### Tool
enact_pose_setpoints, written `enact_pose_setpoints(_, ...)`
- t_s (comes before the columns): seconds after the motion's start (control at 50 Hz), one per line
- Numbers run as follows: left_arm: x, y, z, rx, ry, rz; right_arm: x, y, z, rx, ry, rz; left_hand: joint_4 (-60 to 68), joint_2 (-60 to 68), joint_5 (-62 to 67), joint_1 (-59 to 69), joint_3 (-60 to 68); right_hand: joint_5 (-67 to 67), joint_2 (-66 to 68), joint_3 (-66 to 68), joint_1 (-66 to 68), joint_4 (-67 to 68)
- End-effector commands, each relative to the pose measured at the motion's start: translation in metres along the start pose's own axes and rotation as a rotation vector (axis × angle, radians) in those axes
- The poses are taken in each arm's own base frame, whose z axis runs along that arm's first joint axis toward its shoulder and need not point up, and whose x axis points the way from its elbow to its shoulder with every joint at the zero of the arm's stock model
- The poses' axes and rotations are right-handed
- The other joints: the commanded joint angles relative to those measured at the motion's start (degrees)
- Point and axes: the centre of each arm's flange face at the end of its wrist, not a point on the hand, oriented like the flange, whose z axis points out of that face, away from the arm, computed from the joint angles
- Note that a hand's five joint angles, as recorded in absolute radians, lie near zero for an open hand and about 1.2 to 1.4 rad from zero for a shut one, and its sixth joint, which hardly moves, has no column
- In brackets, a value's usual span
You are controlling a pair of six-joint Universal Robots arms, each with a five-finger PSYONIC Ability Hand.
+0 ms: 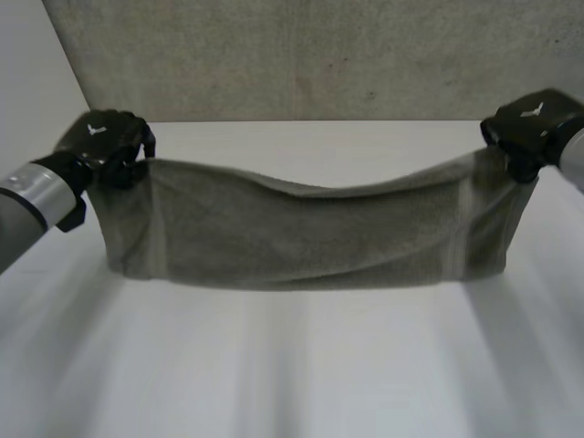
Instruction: Fold the towel.
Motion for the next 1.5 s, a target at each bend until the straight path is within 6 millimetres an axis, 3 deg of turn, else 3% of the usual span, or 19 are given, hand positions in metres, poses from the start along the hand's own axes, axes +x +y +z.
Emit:
enact_pose_setpoints(0.02,0.002,0.032,0.016,-0.062,0.018,-0.025,-0.022,0.03,0.026,-0.088,-0.039,-0.038,1.9,2.7,5.6,7.6,3.1,4.1,4.4,3.7,4.9,3.2)
enact_pose_setpoints(0.16,0.004,0.061,0.034,-0.099,0.044,0.012,-0.04,0.046,0.056,-0.059,-0.024,-0.051,1.9,2.7,5.6,7.6,3.1,4.1,4.4,3.7,4.9,3.2)
enact_pose_setpoints(0.24,0.007,0.084,0.053,-0.122,0.042,0.075,-0.043,0.054,0.068,-0.06,-0.002,-0.055,1.9,2.7,5.6,7.6,3.1,4.1,4.4,3.7,4.9,3.2)
enact_pose_setpoints(0.34,0.002,0.097,0.068,-0.125,0.016,0.104,-0.046,0.067,0.086,-0.076,0.038,-0.058,1.9,2.7,5.6,7.6,3.1,4.1,4.4,3.7,4.9,3.2)
enact_pose_setpoints(0.44,0.0,0.106,0.081,-0.113,0.013,0.118,-0.056,0.077,0.107,-0.074,0.042,-0.061,1.9,2.7,5.6,7.6,3.1,4.1,4.4,3.7,4.9,3.2)
enact_pose_setpoints(0.58,-0.005,0.11,0.093,-0.091,0.007,0.13,-0.061,0.087,0.12,-0.085,0.043,-0.057,1.9,2.7,5.6,7.6,3.1,4.1,4.4,3.7,4.9,3.2)
enact_pose_setpoints(0.6,-0.005,0.111,0.095,-0.086,0.009,0.134,-0.063,0.089,0.123,-0.091,0.046,-0.046,1.9,2.7,5.6,7.6,3.1,-2.5,-2.2,-2.9,-1.8,-3.4)
enact_pose_setpoints(0.62,-0.004,0.111,0.096,-0.082,0.011,0.136,-0.067,0.089,0.125,-0.09,0.04,-0.041,-19.2,-18.5,-15.5,-13.5,-18.0,-39.2,-38.9,-39.6,-38.5,-40.1)
enact_pose_setpoints(0.64,-0.004,0.111,0.096,-0.082,0.011,0.136,-0.069,0.088,0.125,-0.087,0.037,-0.037,-19.5,-18.7,-15.8,-13.7,-18.2,-60.9,-60.6,-61.3,-60.1,-61.7)
enact_pose_setpoints(0.66,-0.003,0.11,0.098,-0.078,0.015,0.138,-0.069,0.088,0.125,-0.087,0.037,-0.037,-46.8,-46.0,-43.1,-41.0,-45.5,-61.1,-60.8,-61.5,-60.4,-62.0)
enact_pose_setpoints(0.68,-0.002,0.108,0.099,-0.07,0.018,0.142,-0.069,0.087,0.125,-0.081,0.04,-0.031,-64.9,-64.1,-61.2,-59.1,-63.6,-65.9,-65.6,-66.3,-65.1,-66.8)
enact_pose_setpoints(0.7,-0.002,0.108,0.099,-0.07,0.018,0.142,-0.069,0.087,0.125,-0.081,0.04,-0.031,-65.0,-64.3,-61.3,-59.3,-63.8,-65.9,-65.6,-66.3,-65.1,-66.8)
enact_pose_setpoints(0.86,-0.005,0.082,0.103,-0.01,0.008,0.172,-0.056,0.067,0.117,-0.044,0.08,0.046,-67.2,-66.5,-63.5,-61.5,-66.0,-65.9,-65.6,-66.3,-65.1,-66.8)
enact_pose_setpoints(0.94,-0.011,0.06,0.105,0.044,-0.005,0.199,-0.041,0.046,0.104,0.0,0.113,0.086,-67.2,-66.5,-63.5,-61.5,-66.0,-65.9,-65.6,-66.3,-65.1,-66.8)
enact_pose_setpoints(1.06,-0.016,0.045,0.104,0.07,-0.024,0.214,-0.026,0.027,0.082,0.035,0.14,0.1,-67.2,-66.5,-63.5,-61.5,-66.0,-65.9,-65.6,-66.3,-65.1,-66.8)
enact_pose_setpoints(1.16,-0.016,0.035,0.088,0.04,-0.017,0.192,-0.023,0.025,0.063,0.027,0.133,0.105,-66.6,-65.8,-62.9,-60.8,-65.3,-65.9,-65.6,-66.3,-65.1,-66.8)
enact_pose_setpoints(1.2,-0.011,0.029,0.072,0.01,-0.009,0.174,-0.026,0.026,0.057,0.02,0.124,0.105,-66.9,-66.1,-63.2,-61.1,-65.7,-65.9,-65.6,-66.3,-65.1,-66.8)
enact_pose_setpoints(1.38,-0.011,0.028,0.056,-0.027,-0.02,0.159,-0.046,0.039,0.033,-0.021,0.043,0.111,-66.1,-65.3,-62.3,-60.3,-64.8,-65.9,-65.6,-66.3,-65.1,-66.8)
enact_pose_setpoints(1.5,-0.016,0.048,0.042,-0.106,-0.033,0.113,-0.052,0.042,0.025,-0.026,0.016,0.116,-66.1,-65.3,-62.3,-60.3,-64.8,-65.9,-65.6,-66.3,-65.1,-66.8)
